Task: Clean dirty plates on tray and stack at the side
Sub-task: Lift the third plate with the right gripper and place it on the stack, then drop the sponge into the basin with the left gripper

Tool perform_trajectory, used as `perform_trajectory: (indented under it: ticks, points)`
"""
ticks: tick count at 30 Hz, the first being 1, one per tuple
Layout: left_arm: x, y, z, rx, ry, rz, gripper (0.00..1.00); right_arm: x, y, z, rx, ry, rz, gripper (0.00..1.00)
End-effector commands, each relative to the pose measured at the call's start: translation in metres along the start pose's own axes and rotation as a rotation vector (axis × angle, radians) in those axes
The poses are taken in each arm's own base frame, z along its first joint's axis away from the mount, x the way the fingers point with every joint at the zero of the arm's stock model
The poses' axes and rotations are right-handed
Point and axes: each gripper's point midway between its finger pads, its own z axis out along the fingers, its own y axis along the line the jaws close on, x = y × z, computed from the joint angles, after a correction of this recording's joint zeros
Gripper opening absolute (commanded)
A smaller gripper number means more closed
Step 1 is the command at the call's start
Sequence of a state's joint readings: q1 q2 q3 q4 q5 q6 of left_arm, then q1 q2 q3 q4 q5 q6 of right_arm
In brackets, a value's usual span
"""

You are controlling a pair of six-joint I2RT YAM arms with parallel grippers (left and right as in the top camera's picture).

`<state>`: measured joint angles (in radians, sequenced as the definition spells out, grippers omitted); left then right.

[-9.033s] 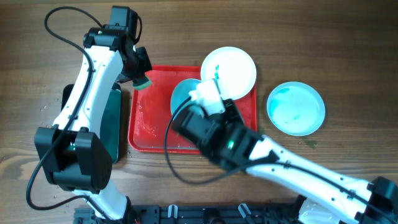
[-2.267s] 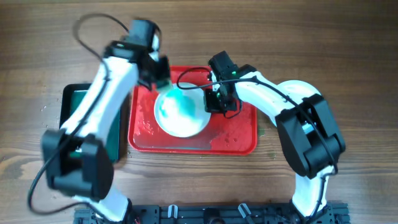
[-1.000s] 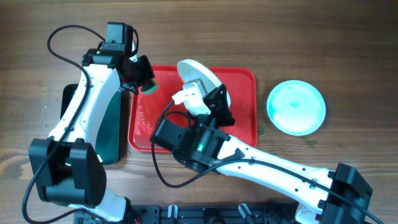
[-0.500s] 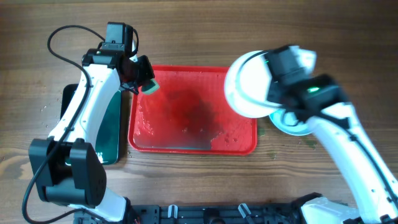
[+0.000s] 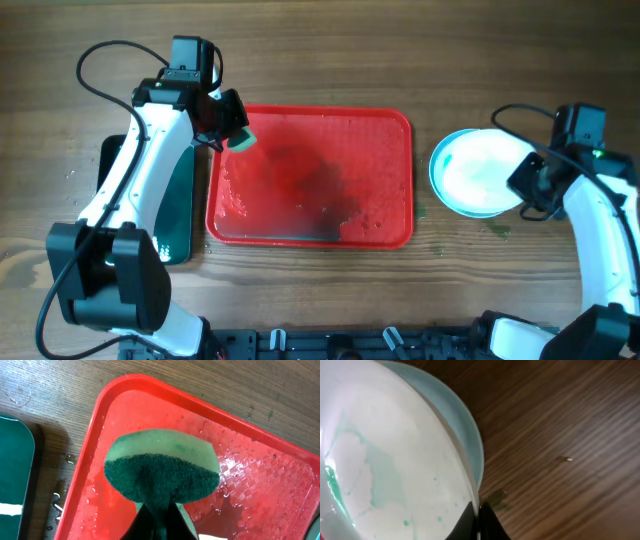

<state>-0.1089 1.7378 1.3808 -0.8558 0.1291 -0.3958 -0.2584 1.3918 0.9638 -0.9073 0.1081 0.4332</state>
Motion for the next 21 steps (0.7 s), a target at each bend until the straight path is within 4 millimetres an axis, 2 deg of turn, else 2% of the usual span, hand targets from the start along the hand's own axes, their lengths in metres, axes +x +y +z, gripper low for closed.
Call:
perform_trajectory:
  ticks: [1,4,5,9,11,13,17,21]
  points:
    - [0.003,0.001,0.006,0.0,0.018,-0.011,0.04,0.016,0.004,0.021,-0.036,0.04,0.014,0.09]
    - [0.003,0.001,0.006,0.0,0.016,-0.011,0.04,0.021,0.003,0.029,-0.029,0.055,0.012,0.6]
    - [0.002,0.001,0.006,-0.001,0.012,-0.005,0.04,0.02,0.003,0.029,-0.031,0.052,0.012,0.67]
    - [-0.007,0.012,0.002,-0.061,-0.03,-0.007,0.04,0.011,0.019,0.016,-0.104,0.047,0.009,0.7]
    - [-0.012,0.023,-0.011,-0.085,-0.031,-0.033,0.04,-0.003,0.044,-0.01,-0.231,0.034,-0.062,0.71]
    - [-0.014,0.035,-0.028,-0.1,-0.032,-0.069,0.04,-0.012,0.066,-0.034,-0.317,0.007,-0.151,0.77]
    - [-0.007,0.085,-0.061,-0.193,-0.023,-0.179,0.04,-0.018,0.101,-0.07,-0.372,-0.063,-0.302,0.87]
    - [0.011,0.137,-0.078,-0.287,0.044,-0.308,0.04,0.003,0.136,-0.079,-0.429,-0.064,-0.413,0.88]
